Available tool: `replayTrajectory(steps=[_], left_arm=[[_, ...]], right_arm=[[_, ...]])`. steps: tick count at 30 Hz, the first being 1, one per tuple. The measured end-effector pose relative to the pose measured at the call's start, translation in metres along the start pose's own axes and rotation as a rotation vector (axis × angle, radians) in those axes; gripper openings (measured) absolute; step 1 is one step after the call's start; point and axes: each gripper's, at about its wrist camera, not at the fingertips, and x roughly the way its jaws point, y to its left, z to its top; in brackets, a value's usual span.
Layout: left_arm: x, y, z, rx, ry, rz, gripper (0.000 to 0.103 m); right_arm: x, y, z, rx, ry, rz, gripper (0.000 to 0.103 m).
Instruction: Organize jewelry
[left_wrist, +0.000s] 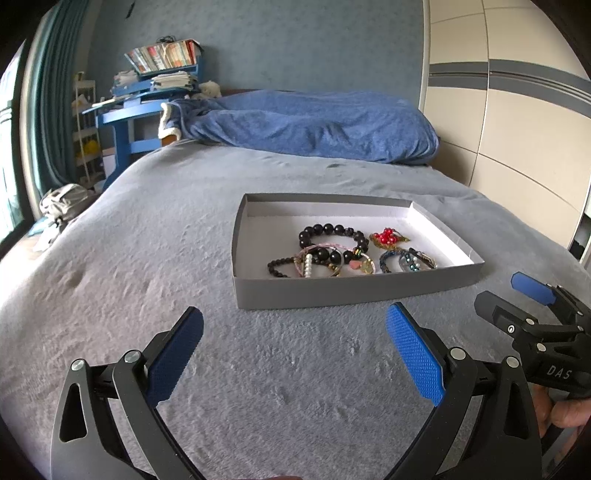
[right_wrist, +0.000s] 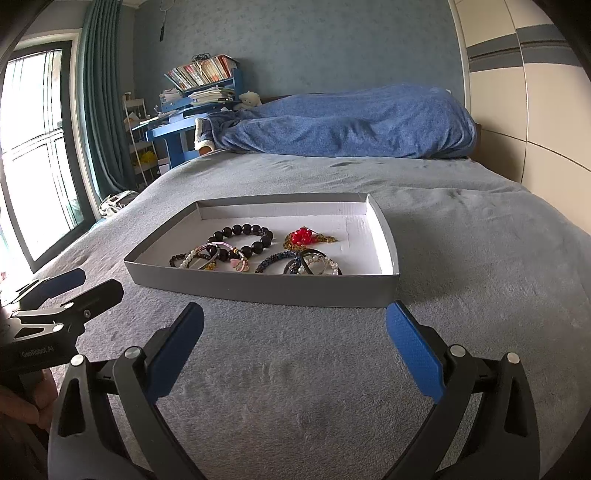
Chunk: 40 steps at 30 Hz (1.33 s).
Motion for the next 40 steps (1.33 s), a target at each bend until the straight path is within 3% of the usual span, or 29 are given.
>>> replayTrajectory(steps=[40], left_arm=[[0.0079, 0.0010, -0.0022, -0.011, 0.025, -0.001, 0.098]], right_arm=[[0.0009, 0.0001, -0.0011, 0.004, 0.003, 0.003, 0.098]])
